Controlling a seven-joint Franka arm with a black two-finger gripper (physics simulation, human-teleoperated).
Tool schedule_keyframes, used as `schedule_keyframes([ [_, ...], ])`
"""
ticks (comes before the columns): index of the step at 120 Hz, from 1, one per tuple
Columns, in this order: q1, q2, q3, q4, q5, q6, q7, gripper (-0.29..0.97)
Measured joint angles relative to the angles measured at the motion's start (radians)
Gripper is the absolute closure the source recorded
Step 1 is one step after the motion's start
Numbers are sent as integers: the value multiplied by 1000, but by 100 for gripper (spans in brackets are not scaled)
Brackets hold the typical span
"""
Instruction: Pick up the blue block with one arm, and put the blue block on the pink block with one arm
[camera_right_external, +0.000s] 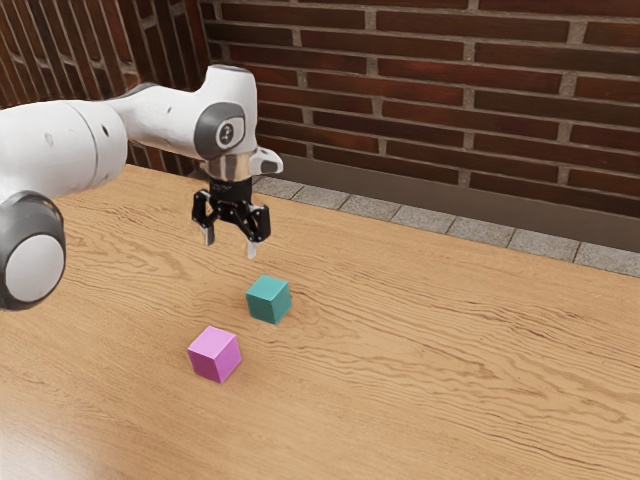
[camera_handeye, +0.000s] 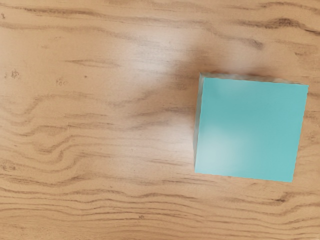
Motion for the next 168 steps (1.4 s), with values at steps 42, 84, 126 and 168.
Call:
schedule_keyframes([
  [42, -5, 98, -19, -6, -16, 87, -3, 0],
  [84, -7, 158, -42, 0, -18, 147, -7, 0],
  [126, -8, 206, -42, 7, -25, 196, -13, 10],
  [168, -8, 191, -48, 11, -26, 194, -16, 21],
])
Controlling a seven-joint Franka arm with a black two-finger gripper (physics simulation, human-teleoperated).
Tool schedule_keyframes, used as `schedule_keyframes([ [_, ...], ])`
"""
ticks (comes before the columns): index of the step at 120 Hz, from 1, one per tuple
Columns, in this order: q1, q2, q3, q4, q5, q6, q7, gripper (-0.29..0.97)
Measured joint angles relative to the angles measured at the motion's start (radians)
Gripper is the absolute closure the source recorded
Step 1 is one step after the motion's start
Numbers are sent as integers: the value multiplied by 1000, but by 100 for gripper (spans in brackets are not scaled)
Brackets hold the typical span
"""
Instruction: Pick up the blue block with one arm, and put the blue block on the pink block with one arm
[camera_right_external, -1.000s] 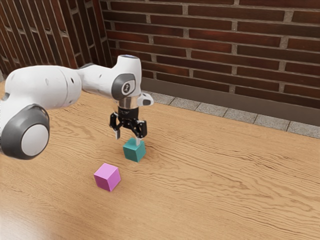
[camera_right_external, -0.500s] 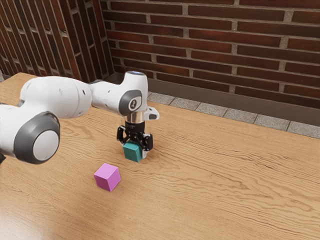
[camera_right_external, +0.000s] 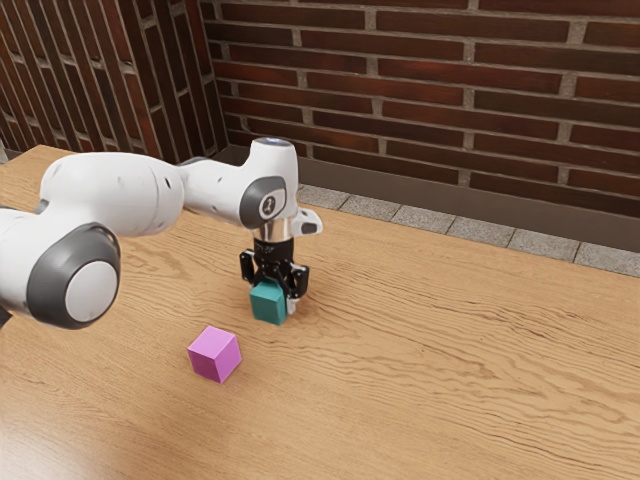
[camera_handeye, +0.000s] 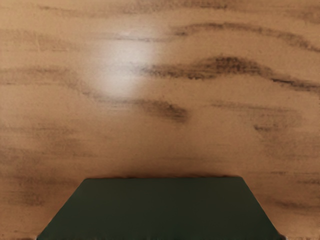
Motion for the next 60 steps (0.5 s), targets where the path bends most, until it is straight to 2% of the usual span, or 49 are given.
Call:
schedule_keyframes([
  [12, 3, -19, -2, -1, -1, -23, 4, 27],
  [38, 4, -106, 1, -25, -3, -80, 25, 27],
  [60, 4, -234, 11, -147, -12, -109, 55, 27],
])
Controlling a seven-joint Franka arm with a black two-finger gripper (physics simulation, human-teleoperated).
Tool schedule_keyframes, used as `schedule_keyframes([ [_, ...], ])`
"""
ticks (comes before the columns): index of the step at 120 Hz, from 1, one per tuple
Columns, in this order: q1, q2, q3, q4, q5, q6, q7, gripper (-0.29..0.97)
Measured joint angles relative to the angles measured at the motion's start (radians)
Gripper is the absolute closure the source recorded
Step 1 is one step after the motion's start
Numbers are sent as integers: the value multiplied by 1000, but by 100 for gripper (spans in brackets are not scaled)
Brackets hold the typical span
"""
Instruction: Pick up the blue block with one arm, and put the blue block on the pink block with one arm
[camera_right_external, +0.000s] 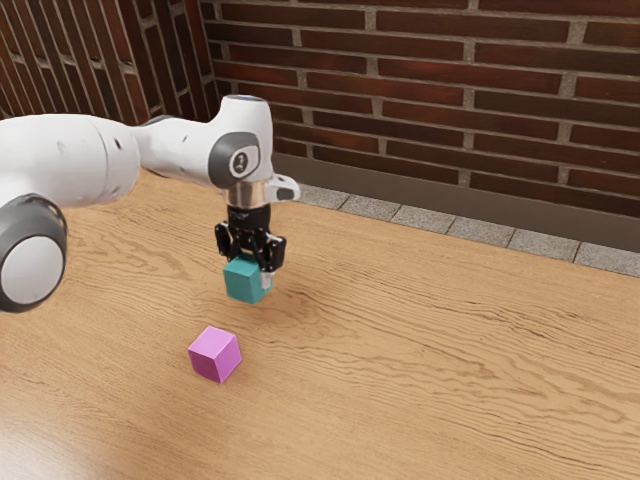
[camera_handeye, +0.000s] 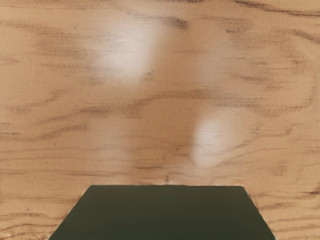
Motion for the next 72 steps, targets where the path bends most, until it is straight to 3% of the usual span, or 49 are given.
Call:
schedule_keyframes([
  [30, -4, -176, 24, -220, -1, -13, 40, 26],
  [72, -4, -212, 26, -324, 0, -15, 77, 27],
])
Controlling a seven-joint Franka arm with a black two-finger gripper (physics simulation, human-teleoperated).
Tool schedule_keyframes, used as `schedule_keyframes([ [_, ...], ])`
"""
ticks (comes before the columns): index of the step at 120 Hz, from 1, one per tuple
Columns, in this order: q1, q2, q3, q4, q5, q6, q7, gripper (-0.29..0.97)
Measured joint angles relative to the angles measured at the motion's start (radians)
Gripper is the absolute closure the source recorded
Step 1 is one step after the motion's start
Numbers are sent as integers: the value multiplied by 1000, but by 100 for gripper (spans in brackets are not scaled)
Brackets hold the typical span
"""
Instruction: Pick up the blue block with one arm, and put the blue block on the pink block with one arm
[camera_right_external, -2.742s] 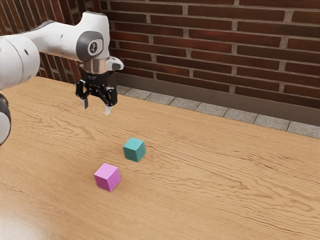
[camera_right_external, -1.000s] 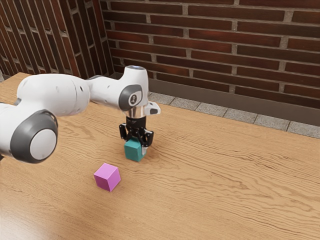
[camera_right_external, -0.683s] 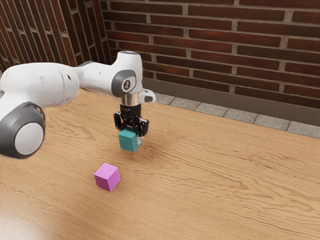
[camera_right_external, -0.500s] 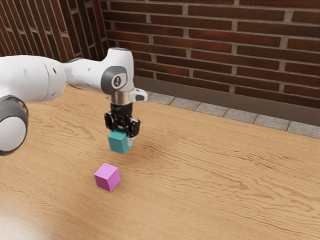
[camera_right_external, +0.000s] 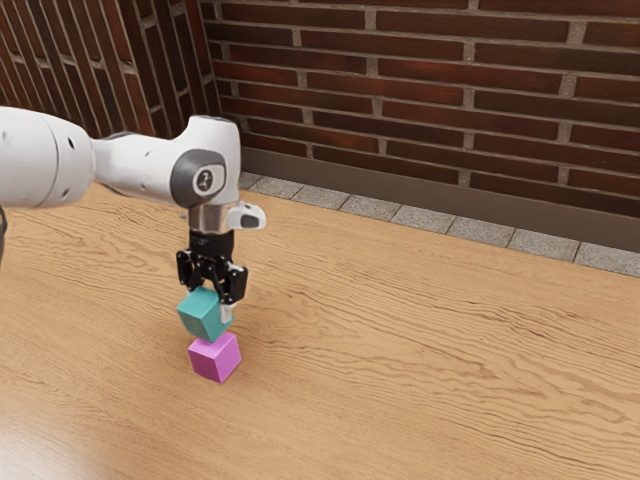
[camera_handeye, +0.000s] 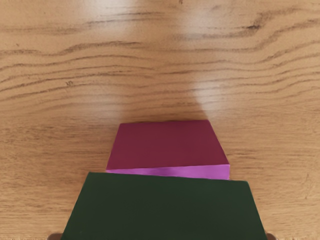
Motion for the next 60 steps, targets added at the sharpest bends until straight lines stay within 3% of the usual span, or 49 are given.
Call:
schedule_keyframes([
  [40, -11, -1, -1, -27, -18, 1, 20, 27],
  [60, -13, 0, -1, -27, -19, 1, 28, 14],
])
